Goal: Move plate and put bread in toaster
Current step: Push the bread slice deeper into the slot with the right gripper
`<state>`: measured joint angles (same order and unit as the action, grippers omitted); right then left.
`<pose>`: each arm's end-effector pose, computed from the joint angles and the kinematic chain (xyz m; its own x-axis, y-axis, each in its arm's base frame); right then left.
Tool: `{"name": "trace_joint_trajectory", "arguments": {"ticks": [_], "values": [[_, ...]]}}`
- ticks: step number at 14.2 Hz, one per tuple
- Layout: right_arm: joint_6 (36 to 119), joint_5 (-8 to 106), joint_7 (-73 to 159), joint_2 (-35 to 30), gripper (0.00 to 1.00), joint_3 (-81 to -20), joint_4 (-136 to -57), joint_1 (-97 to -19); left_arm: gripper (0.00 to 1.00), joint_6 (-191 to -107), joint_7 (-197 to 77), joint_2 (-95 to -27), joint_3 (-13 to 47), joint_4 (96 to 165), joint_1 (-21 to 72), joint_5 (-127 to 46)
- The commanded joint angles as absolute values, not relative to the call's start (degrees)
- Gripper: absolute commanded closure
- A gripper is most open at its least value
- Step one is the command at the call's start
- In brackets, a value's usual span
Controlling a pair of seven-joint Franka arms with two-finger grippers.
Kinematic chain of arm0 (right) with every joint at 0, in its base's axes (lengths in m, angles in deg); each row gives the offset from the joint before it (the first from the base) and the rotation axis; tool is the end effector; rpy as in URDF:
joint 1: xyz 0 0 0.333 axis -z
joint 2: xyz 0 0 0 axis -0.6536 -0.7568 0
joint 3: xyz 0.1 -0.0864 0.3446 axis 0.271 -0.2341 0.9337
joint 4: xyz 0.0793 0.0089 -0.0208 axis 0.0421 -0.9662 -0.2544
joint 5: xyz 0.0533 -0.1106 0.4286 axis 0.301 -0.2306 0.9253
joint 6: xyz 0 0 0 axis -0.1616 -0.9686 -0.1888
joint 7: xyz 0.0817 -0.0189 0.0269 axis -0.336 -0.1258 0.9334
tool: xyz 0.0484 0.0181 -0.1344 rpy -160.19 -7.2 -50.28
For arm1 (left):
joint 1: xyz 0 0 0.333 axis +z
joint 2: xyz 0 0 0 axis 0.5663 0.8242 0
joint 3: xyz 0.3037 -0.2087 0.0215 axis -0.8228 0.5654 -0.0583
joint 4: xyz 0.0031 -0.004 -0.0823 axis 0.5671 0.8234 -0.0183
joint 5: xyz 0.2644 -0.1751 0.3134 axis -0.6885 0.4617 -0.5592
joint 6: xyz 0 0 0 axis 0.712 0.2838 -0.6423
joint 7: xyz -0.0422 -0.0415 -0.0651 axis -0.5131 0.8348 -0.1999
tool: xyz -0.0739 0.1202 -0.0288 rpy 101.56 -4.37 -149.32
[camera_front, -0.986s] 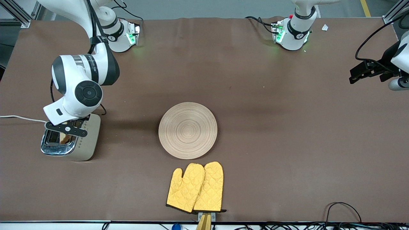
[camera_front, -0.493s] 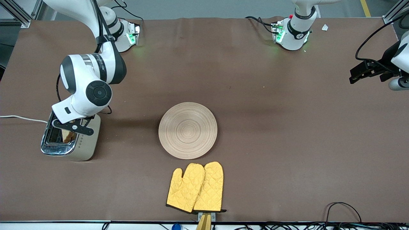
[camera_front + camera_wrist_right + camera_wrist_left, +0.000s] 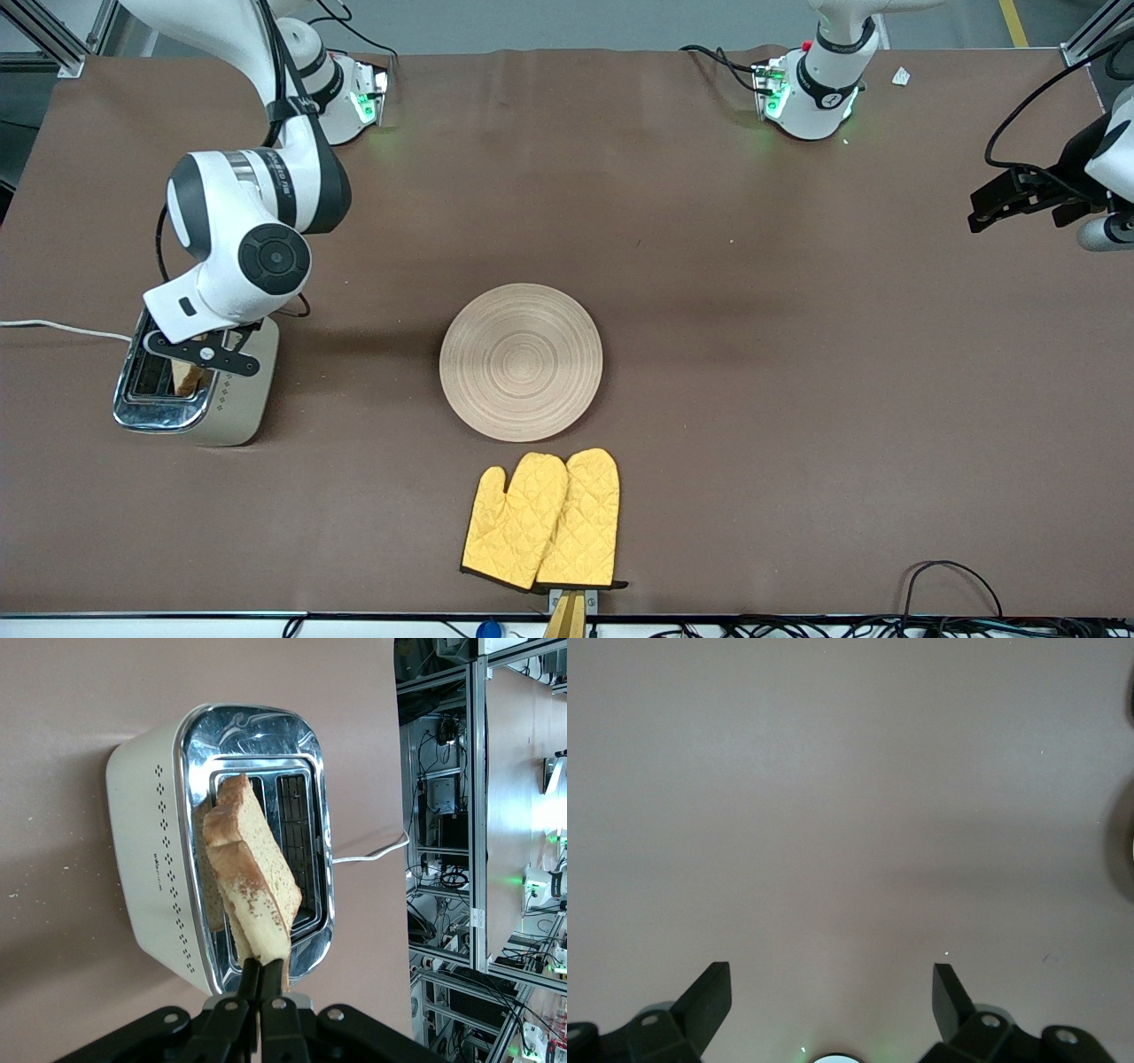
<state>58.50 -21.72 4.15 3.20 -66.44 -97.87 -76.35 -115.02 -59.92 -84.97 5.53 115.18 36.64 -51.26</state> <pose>0.6518 0.1084 0.4055 0.9877 -0.1544 0.0227 -0.1268 -0.7093 0.6934 0.6042 -0.0410 0.6627 0.9981 0.0382 -0.0474 0.0367 -0.9988 -0.0324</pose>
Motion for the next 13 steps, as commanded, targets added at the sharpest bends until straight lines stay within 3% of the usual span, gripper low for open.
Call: {"name": "trace_joint_trajectory", "arguments": {"ticks": [1,13], "values": [[57.4,-20.5,2.9,0.9,1.0,-66.6,-95.2,-76.8,0.0,-115.1,-59.2,-85.3,5.3,115.6,36.8,-50.3],[53.9,-19.7,3.3,-2.1,1.0,-66.6,-90.7,-76.7,0.0,-115.8,-59.1,-85.0,5.3,115.5,36.9,-50.3]]}}
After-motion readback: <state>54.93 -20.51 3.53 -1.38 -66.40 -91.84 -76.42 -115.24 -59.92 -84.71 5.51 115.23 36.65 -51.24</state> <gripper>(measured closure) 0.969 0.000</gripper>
